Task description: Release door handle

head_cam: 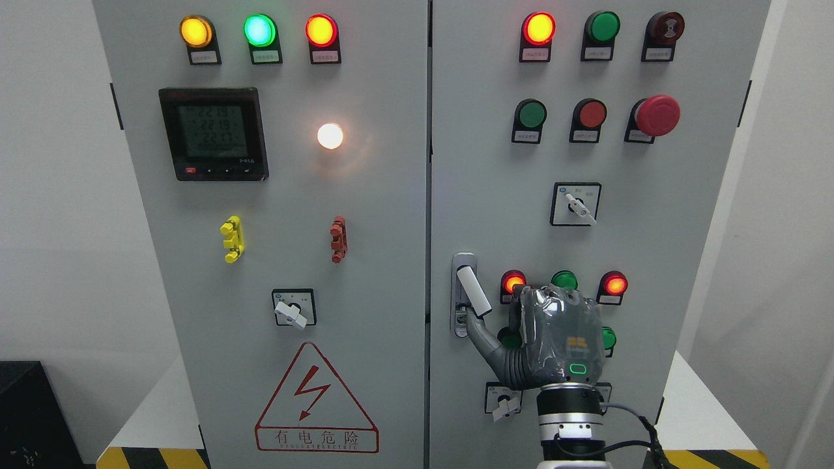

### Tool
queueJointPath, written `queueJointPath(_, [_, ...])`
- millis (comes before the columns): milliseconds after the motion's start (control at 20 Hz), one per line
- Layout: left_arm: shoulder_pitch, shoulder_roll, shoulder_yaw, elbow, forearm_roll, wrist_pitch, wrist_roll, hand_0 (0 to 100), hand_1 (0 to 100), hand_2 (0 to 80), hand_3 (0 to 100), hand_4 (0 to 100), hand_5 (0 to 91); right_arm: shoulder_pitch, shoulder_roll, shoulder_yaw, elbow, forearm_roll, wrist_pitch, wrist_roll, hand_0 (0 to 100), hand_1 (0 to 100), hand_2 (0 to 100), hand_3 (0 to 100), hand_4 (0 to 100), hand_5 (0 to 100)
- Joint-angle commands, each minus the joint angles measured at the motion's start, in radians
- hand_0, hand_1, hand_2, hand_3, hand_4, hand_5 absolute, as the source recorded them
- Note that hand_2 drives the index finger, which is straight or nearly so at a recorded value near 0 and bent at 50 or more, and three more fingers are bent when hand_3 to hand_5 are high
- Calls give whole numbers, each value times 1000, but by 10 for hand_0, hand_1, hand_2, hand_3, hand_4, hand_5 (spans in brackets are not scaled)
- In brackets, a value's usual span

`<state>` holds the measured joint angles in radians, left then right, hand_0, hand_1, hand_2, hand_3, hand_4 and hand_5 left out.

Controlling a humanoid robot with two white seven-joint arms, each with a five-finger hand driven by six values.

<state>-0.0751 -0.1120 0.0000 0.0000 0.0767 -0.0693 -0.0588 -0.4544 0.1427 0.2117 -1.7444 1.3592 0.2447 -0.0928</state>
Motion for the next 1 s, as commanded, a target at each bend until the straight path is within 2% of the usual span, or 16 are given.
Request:
queueJointPath(0, [0,0,-21,-20,0,0,1,0,0,24,87,13,0,0,0,-23,-9,0,-2,2,329,306,873,1000,1000,973])
queueJointPath(950, [0,0,-21,-20,0,0,1,0,0,23,85,14,0,-17,0,-49,-26,0,-4,5,334,304,869,1000,1000,968])
